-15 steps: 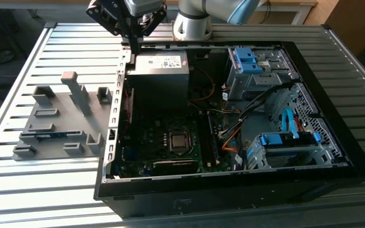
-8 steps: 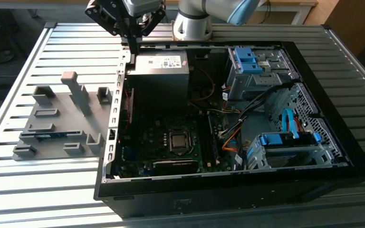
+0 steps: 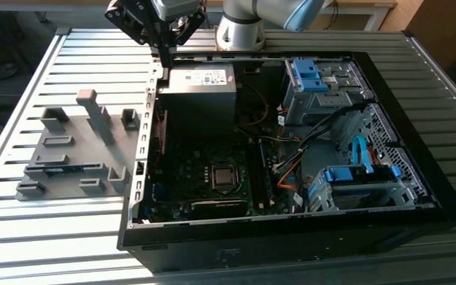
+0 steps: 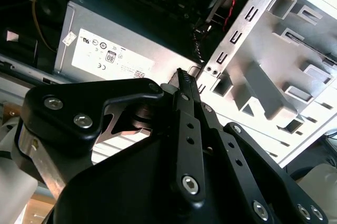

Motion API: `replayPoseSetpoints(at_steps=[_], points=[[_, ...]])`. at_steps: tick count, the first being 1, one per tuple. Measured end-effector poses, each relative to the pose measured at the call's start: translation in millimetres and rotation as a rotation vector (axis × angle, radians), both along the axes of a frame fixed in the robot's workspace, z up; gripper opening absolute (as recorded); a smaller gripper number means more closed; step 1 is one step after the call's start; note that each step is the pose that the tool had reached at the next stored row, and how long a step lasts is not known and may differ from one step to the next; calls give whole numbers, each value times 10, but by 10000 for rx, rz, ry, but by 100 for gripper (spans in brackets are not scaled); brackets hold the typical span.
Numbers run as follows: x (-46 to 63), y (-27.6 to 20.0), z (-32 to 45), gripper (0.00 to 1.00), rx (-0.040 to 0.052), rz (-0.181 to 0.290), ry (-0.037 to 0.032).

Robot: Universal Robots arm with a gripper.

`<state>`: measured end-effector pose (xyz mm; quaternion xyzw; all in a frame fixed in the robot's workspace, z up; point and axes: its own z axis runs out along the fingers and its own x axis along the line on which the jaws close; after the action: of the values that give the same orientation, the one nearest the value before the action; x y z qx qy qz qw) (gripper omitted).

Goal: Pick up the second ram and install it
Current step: 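Reach for the second ram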

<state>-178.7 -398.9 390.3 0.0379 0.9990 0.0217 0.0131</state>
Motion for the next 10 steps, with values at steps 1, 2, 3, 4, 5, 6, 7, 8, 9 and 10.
replayPoseSetpoints(at_steps=[1, 2, 3, 4, 5, 6, 7, 8, 9, 10], points=[[-2, 0, 0, 11, -1, 0, 1], [-4, 0, 0, 11, -1, 0, 0], [-7, 0, 0, 11, -1, 0, 0], [-9, 0, 0, 11, 0, 0, 0], [-11, 0, 0, 11, -1, 0, 1], [-13, 0, 0, 11, 0, 0, 0], [-15, 0, 0, 11, -1, 0, 1], [-17, 0, 0, 11, -1, 0, 1], [-19, 0, 0, 11, -1, 0, 1], [-21, 0, 0, 11, -1, 0, 0]])
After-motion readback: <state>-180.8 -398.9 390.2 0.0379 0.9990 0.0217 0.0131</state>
